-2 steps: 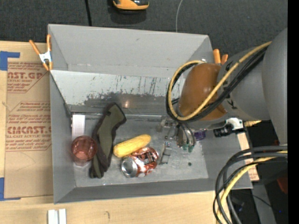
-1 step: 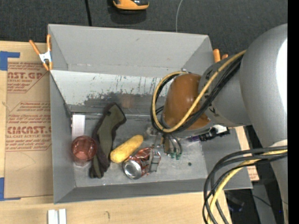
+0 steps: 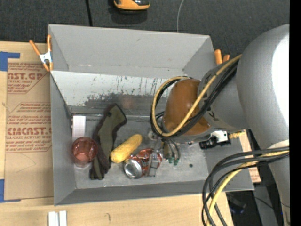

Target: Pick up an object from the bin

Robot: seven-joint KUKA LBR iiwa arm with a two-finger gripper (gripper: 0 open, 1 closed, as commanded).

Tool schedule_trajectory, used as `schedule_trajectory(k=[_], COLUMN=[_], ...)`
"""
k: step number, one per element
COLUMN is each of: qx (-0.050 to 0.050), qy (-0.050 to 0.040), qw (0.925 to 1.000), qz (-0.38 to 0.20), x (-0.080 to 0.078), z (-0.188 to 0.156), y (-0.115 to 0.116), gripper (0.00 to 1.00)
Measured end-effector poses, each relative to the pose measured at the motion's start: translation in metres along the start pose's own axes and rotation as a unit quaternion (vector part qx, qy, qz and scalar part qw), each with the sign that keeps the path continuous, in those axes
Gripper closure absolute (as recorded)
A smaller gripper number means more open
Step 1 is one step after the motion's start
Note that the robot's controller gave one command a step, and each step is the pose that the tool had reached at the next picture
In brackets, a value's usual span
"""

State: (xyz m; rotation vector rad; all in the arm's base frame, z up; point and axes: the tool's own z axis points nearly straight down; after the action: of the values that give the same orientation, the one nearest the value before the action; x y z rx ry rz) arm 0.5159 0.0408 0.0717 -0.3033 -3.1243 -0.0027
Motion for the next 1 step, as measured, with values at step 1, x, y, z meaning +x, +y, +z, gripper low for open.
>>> schedule_trajectory(k=[1], qx=[0.001], qy=[-0.0018], qw=[1.0], qz=[0.005], x=[0.0004], z=[0.0008], y=[0.0127], gripper=[0.0])
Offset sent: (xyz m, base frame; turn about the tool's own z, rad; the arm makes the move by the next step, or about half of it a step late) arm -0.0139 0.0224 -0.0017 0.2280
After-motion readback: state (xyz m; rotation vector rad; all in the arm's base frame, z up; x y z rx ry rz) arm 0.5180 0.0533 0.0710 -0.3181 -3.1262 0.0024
